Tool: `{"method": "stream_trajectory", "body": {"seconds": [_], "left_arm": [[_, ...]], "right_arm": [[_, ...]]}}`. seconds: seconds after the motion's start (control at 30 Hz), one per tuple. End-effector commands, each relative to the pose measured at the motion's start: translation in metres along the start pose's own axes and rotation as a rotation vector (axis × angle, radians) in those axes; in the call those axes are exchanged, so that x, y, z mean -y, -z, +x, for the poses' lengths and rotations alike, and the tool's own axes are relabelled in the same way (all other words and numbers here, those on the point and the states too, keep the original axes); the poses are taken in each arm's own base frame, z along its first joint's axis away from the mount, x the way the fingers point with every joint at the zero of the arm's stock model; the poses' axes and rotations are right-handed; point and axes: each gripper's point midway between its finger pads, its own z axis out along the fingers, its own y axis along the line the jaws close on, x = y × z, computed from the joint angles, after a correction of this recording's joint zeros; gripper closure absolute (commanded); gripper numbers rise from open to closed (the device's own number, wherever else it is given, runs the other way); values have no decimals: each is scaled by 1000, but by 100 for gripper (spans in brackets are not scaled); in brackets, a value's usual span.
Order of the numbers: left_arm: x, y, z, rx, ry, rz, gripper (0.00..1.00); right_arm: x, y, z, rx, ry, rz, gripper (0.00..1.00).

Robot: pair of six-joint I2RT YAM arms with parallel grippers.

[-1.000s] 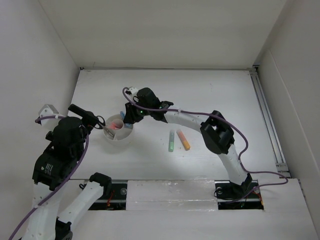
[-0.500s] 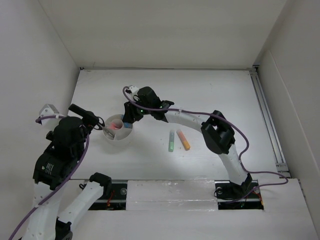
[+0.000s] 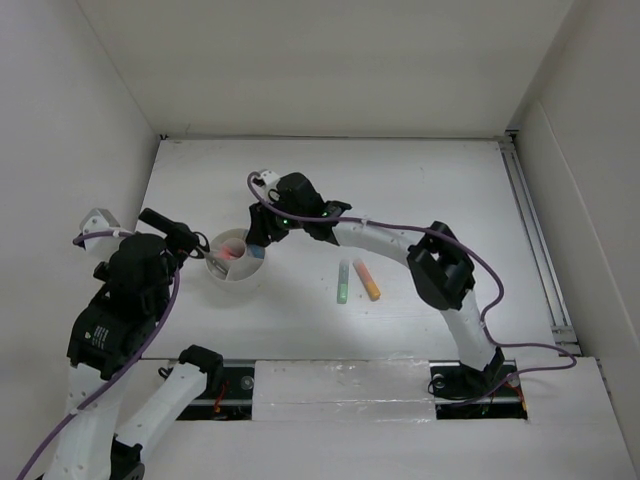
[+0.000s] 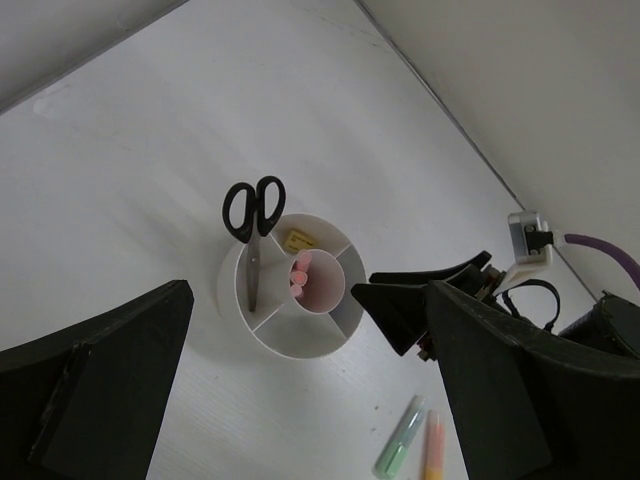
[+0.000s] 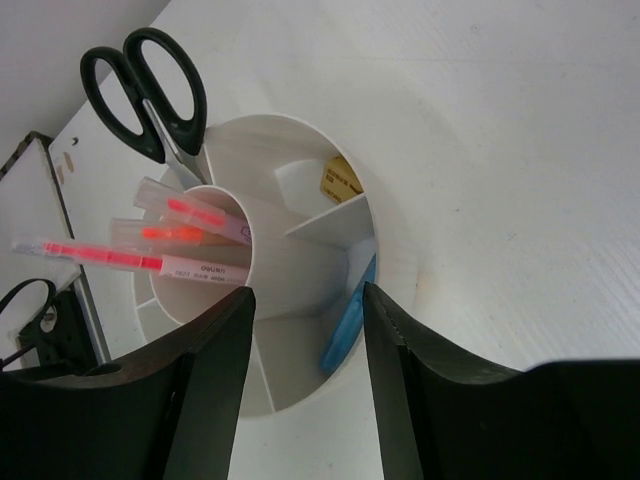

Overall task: Sort the stationery into containers
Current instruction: Place the stationery in the storage box, then pick up the pen from the center of the board.

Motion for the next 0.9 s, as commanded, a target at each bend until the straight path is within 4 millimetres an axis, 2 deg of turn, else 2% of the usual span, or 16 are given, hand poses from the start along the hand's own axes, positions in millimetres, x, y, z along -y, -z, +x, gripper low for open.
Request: {"method": "stream_trajectory", "body": {"seconds": [0.0,0.03,0.07,0.1,0.13,0.17,0.23,0.27,0.37,0.4,0.47,0.53,0.6,0.67,0.7,0.87], "left_arm": [[1,-1,-1,14,-2,15,0],[1,-1,-1,15,-11,15,0],[1,-1,-1,15,-11,15,0],[1,-1,-1,15,-11,15,0],[1,-1,-1,15,-11,15,0],[0,-1,-3,24,-11,7,0],[-2,-1,-4,32,-23,0,0],[-3,-2,-6,41,-23,-7,0],[-2,-2,-7,45,-28,-1,0],[0,-2,-8,50,-22,4,0],[3,-6,-1,31,-37,20,0],[5,-10,4,18,-45,18,0],[8,-11,9,-7,-51,30,0],[12,-13,11,-12,-53,47,0],[14,-12,13,-24,-67,58,0],[24,-14,19,-48,-84,102,0]], "right_arm": [[-22,33,-51,129,48,19,46],[-16,41,-58,144,44,48,45],[-20,53,-69,165,47,63,43],[-5,61,-65,146,27,137,41],[6,72,-68,145,14,186,32],[2,84,-72,148,3,204,29],[32,106,-58,89,-35,344,21],[38,124,-55,66,-47,396,17],[44,156,-45,60,-55,472,1],[43,161,-39,46,-58,477,0],[65,180,-14,-27,-115,561,0],[66,194,0,-59,-144,581,0],[70,207,27,-119,-168,616,0],[64,222,35,-116,-198,630,0],[66,229,49,-149,-215,652,1],[64,254,83,-202,-291,690,5]]}}
